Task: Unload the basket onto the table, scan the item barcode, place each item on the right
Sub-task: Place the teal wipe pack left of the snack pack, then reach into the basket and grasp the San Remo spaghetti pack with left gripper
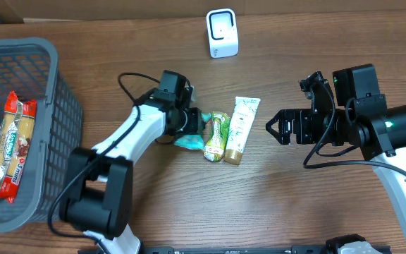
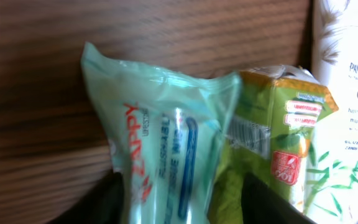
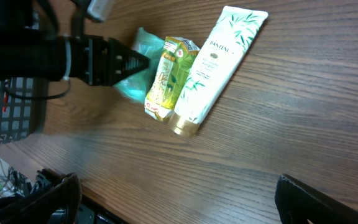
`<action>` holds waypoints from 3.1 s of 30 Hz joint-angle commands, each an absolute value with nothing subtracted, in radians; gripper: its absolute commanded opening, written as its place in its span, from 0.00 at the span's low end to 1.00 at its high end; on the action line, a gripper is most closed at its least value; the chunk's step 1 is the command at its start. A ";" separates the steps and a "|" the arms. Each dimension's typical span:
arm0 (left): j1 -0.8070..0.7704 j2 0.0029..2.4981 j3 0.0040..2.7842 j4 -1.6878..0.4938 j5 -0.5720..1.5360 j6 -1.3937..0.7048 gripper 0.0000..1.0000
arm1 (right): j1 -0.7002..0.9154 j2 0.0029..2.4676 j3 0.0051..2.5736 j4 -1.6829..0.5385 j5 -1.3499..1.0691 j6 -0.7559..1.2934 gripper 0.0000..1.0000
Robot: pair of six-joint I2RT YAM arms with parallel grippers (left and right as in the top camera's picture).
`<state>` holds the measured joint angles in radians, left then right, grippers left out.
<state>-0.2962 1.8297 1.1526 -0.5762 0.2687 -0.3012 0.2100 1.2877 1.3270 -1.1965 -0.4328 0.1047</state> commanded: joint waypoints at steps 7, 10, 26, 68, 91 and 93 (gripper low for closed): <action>-0.218 1.698 1.381 -0.795 0.304 -0.284 0.61 | 0.213 1.287 1.347 -1.199 -0.426 0.104 1.00; -0.128 1.611 1.560 -0.944 0.303 -0.251 0.61 | 0.213 1.287 1.347 -1.200 -0.426 0.104 1.00; 0.734 1.436 1.766 -1.316 0.151 -0.189 0.79 | 0.213 1.287 1.347 -1.207 -0.426 0.096 1.00; 0.820 1.924 1.287 -0.385 -0.168 0.364 0.96 | 0.213 1.287 1.346 -1.236 -0.374 0.097 1.00; 0.817 1.923 1.406 -0.647 0.233 0.038 0.04 | 0.213 1.287 1.346 -1.236 -0.374 0.098 1.00; 0.814 1.886 1.474 -0.661 0.305 0.012 0.04 | 0.213 1.287 1.346 -1.236 -0.374 0.098 1.00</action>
